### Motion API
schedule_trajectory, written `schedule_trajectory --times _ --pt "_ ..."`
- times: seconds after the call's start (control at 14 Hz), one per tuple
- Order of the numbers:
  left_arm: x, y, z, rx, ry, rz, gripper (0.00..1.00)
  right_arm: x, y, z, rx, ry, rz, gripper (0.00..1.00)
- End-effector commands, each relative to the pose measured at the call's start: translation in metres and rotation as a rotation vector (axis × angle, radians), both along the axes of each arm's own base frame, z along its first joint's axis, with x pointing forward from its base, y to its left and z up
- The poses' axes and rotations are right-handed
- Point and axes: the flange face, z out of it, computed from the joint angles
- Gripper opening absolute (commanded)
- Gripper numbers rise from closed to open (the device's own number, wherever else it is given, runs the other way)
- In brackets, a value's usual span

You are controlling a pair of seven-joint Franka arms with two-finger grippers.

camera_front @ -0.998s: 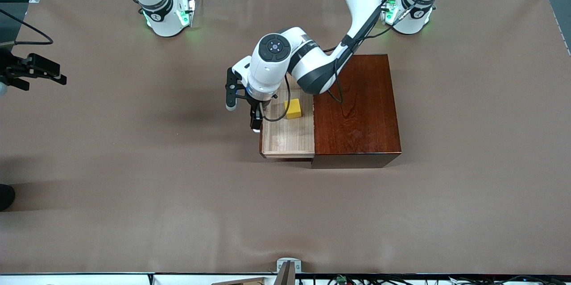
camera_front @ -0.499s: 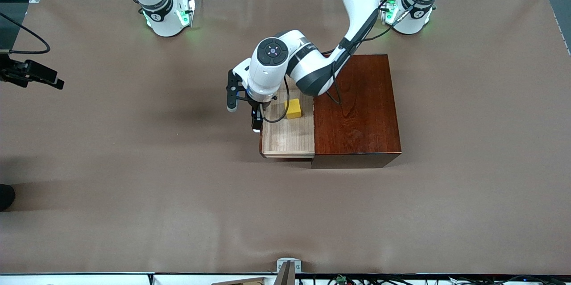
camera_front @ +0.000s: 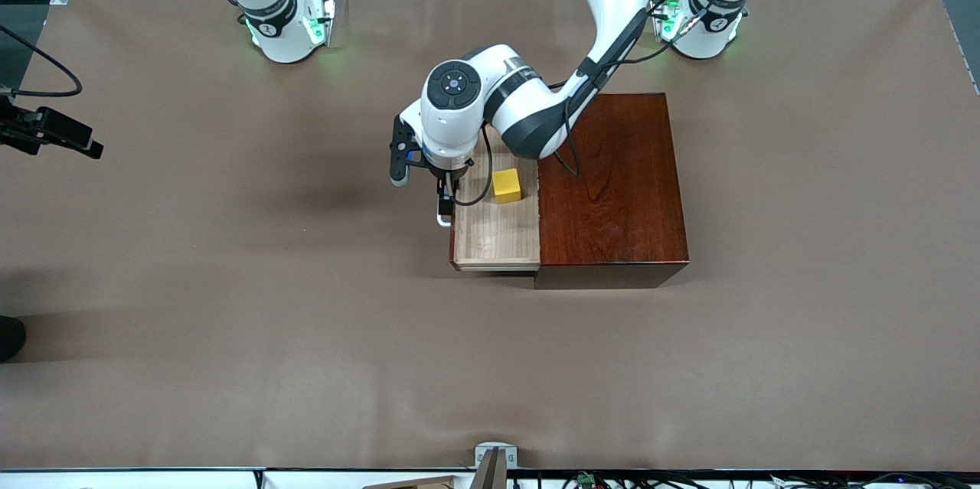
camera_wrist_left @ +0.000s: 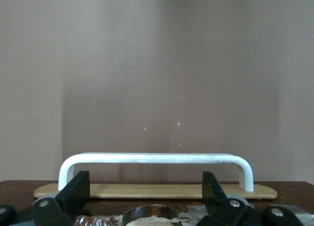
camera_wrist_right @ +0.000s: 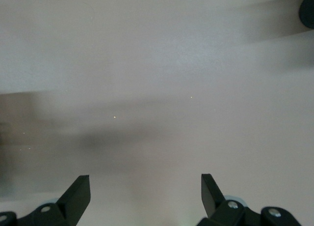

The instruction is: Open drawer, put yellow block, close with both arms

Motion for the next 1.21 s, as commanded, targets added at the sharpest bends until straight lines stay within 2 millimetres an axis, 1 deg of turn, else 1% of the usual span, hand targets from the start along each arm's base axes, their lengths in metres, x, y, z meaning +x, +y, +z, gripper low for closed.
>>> schedule_trajectory --times 0.0,0.36,0.43,0.86,1.0,1.14 --pt "-0.004 0.014 0.014 0.089 0.010 -0.025 1.00 -0.008 -0.004 0.004 -0.009 0.021 -0.010 1.00" --pt "-0.003 0.031 0.033 0.211 -0.026 -0.054 1.00 -0.007 -0.003 0.003 -0.010 0.023 -0.007 1.00" --pt "-0.001 0.034 0.034 0.231 -0.037 -0.058 1.00 -0.007 -0.003 0.002 -0.010 0.023 -0.007 1.00" --pt "0.006 0.042 0.027 0.254 -0.035 -0.045 1.00 -0.007 -0.002 0.000 -0.019 0.033 0.013 1.00" --pt "0.008 0.044 0.023 0.260 -0.034 -0.041 1.00 -0.010 -0.006 0.001 -0.020 0.043 0.051 1.00" --pt "0.007 0.046 0.017 0.275 -0.028 -0.042 1.00 -0.011 -0.014 0.002 -0.019 0.040 0.036 1.00"
